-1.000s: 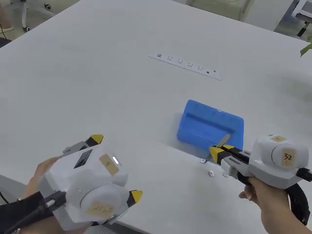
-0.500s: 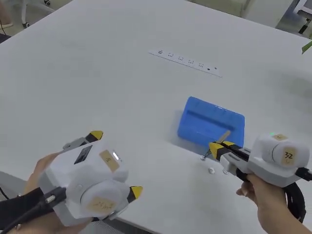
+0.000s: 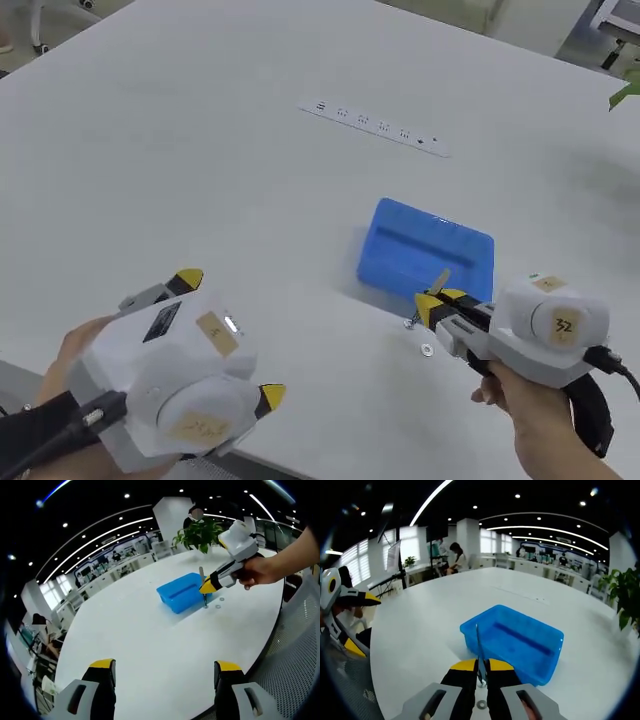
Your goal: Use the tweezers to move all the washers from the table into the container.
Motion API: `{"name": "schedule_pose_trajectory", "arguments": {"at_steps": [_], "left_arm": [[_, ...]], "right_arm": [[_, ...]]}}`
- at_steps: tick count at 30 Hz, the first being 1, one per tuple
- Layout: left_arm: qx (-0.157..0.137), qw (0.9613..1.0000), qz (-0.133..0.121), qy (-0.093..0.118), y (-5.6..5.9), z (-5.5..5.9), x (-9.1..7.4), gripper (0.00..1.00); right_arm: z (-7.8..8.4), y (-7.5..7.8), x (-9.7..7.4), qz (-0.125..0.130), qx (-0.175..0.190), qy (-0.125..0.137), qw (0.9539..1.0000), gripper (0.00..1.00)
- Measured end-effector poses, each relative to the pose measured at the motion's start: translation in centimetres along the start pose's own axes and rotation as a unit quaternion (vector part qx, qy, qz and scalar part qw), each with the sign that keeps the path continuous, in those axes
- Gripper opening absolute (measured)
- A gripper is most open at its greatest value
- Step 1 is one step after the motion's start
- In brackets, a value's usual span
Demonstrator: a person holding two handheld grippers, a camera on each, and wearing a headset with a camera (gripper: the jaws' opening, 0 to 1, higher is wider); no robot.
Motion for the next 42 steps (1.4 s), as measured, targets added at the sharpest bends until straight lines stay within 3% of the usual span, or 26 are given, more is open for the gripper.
{"name": "schedule_pose_trajectory", "arguments": {"at_steps": [8, 13, 24, 42], "left_arm": [[0.001, 1.0000, -0.003, -0.004, -0.1, 0.1, 0.0, 0.82], [0.002, 1.0000, -0.005, -0.006, -0.1, 0.2, 0.1, 0.82], [-0.002, 0.9999, -0.003, -0.011, -0.1, 0.3, 0.1, 0.82], [0.003, 0.9999, -0.001, -0.016, 0.0, 0.3, 0.2, 0.82]], "right_arm": [[0.6, -0.2, -0.6, 0.015, 0.004, 0.001, 0.9999, 0.03], [0.8, 0.3, -0.9, 0.040, 0.041, 0.005, 0.9983, 0.02], [0.2, 0.5, -0.4, 0.031, 0.044, -0.011, 0.9985, 0.00], [-0.1, 0.3, -1.4, 0.021, 0.074, 0.004, 0.9970, 0.00]]}}
Point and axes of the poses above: the centre of the closed fingertips' face, and the gripper's own axes: x roughly forward along the fingers, y roughly to its right, z roughly out of its underside, the point moved 5 cm from there along -x, roughly backward along the fingers, and after that the axes turned 1 degree about -z, right-handed, at the moved point
